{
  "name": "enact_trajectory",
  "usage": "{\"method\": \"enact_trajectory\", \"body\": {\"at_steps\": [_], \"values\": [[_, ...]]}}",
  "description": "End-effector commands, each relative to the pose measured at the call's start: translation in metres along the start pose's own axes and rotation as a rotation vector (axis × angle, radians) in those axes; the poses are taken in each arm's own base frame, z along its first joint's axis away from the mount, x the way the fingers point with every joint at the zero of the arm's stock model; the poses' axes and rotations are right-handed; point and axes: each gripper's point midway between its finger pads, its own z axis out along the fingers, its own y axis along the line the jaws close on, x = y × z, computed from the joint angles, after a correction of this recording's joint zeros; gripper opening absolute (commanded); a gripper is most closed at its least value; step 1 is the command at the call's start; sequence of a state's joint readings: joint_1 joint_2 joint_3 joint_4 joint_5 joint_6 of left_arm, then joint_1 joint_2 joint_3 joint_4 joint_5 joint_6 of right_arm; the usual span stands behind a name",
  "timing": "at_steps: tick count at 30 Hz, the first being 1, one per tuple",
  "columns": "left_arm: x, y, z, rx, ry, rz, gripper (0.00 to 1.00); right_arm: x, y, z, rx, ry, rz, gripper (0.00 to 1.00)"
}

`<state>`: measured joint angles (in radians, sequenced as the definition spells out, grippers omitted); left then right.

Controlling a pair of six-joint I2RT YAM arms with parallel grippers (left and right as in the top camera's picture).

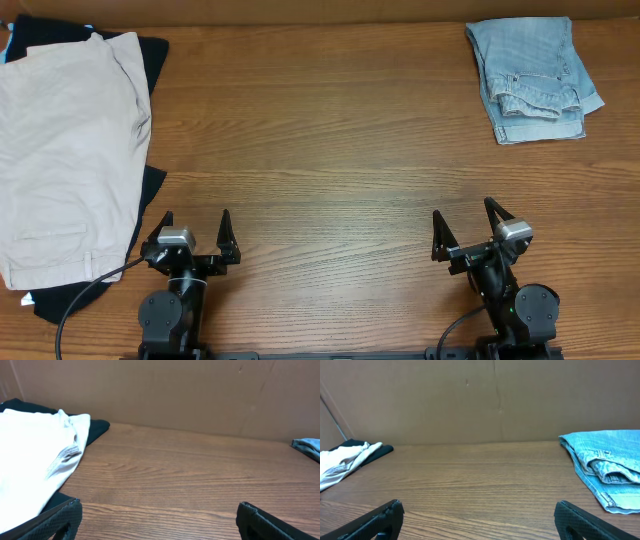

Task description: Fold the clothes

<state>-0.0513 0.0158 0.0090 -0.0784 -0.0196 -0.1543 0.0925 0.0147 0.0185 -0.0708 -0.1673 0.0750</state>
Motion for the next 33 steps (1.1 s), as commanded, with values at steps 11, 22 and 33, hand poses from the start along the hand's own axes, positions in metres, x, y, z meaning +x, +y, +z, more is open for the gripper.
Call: {"method": "enact_trajectory", "body": {"at_steps": [11,22,33], "values": [[-0.003,-0.005,0.000,0.032,-0.014,0.001,1.00,-0.008,0.005,0.000,-0.026,-0.044,0.002,1.00],[-0.075,-0.015,-0.022,0.039,-0.081,0.001,1.00,-0.072,0.039,-0.018,-0.171,-0.129,0.015,1.00],[-0.155,-0.038,0.004,0.058,0.177,0.049,1.00,-0.156,0.053,-0.022,-0.145,0.030,0.050,1.00]]}}
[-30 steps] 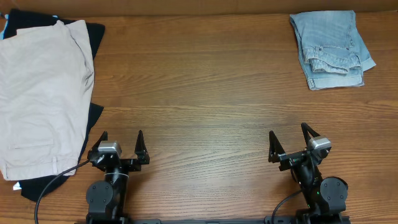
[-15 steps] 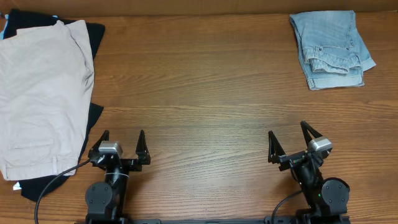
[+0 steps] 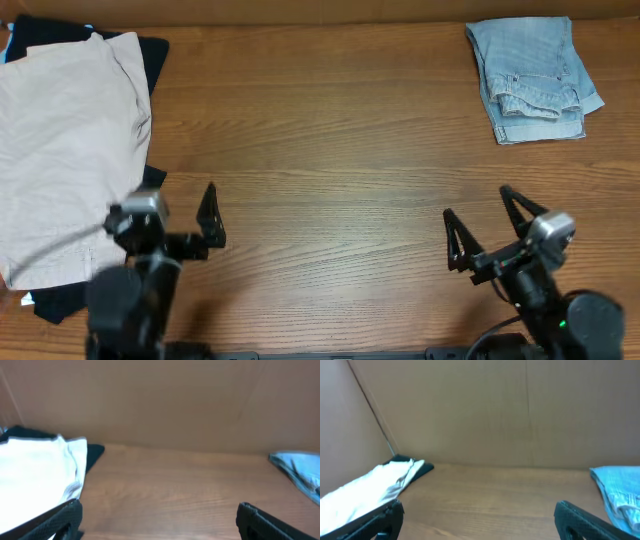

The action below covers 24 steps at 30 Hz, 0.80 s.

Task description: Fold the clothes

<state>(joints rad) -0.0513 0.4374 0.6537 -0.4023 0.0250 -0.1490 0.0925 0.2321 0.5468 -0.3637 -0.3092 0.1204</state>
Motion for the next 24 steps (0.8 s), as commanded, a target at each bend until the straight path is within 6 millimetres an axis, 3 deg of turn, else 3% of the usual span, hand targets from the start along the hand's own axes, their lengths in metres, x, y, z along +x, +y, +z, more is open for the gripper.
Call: {"method": "enact_trajectory", "body": {"at_steps": [1,4,7,11,14,20,24], "values": [[-0.029,-0.012,0.017,0.035,0.127,0.054,1.00,-0.033,0.005,0.007,0.007,0.052,0.021,1.00],[-0.040,-0.017,0.033,0.039,0.299,0.047,1.00,-0.042,-0.002,0.022,0.049,0.170,0.061,1.00],[-0.048,-0.018,0.049,0.027,0.468,0.068,1.00,-0.038,-0.013,0.041,0.103,0.335,0.113,1.00],[-0.041,-0.015,0.076,0.029,0.649,0.131,1.00,-0.025,-0.025,0.068,0.141,0.515,0.170,1.00],[-0.023,-0.012,0.107,0.039,0.729,0.157,1.00,-0.008,-0.035,0.093,0.149,0.604,0.210,1.00],[0.049,0.014,0.152,-0.039,0.958,0.175,1.00,0.044,-0.046,0.125,0.126,0.771,0.285,1.00],[0.062,0.042,0.169,-0.091,0.983,0.126,1.00,0.066,-0.046,0.133,0.098,0.843,0.327,1.00]]}}
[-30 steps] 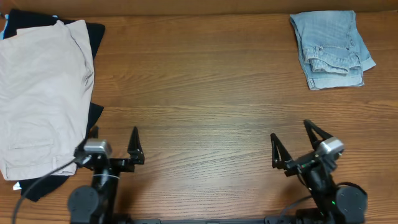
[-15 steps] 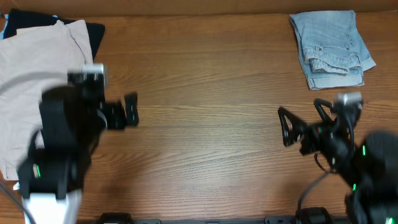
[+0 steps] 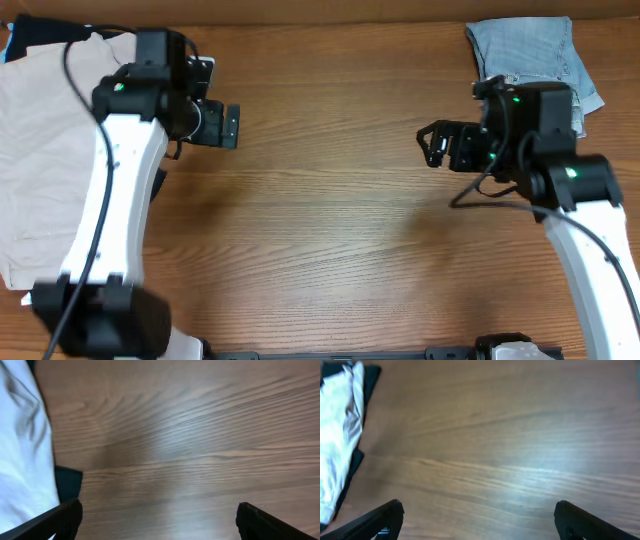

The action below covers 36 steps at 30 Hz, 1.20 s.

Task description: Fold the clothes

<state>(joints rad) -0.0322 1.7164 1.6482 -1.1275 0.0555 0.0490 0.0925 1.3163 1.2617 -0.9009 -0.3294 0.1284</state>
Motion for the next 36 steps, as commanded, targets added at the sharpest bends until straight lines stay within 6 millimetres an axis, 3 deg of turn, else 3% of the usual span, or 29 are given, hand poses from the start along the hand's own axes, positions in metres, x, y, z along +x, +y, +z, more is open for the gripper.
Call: {"method": "enact_trajectory", "body": {"at_steps": [1,6,10,16,21,24,36], "values": [[-0.009,0.039,-0.003,-0.055,-0.032,-0.059,1.00,-0.002,0.008,0.005,-0.047,0.020,-0.001,1.00],[-0.008,0.139,-0.020,-0.164,-0.119,-0.273,1.00,-0.001,0.006,0.011,-0.043,0.034,0.005,1.00],[0.015,0.239,-0.042,-0.277,-0.219,-0.548,1.00,-0.002,0.006,0.011,-0.044,0.032,0.004,1.00],[0.040,0.328,-0.058,-0.337,-0.349,-0.691,1.00,-0.002,0.006,0.011,-0.043,0.031,0.003,1.00],[0.059,0.378,-0.030,-0.395,-0.330,-0.629,1.00,-0.001,0.005,0.011,-0.038,0.035,0.005,1.00],[0.075,0.394,0.001,-0.390,-0.272,-0.587,0.99,0.003,0.000,0.011,-0.013,0.048,0.012,1.00],[0.118,0.443,0.067,-0.403,-0.226,-0.640,1.00,0.020,-0.004,0.010,0.012,0.116,0.038,1.00]]}}
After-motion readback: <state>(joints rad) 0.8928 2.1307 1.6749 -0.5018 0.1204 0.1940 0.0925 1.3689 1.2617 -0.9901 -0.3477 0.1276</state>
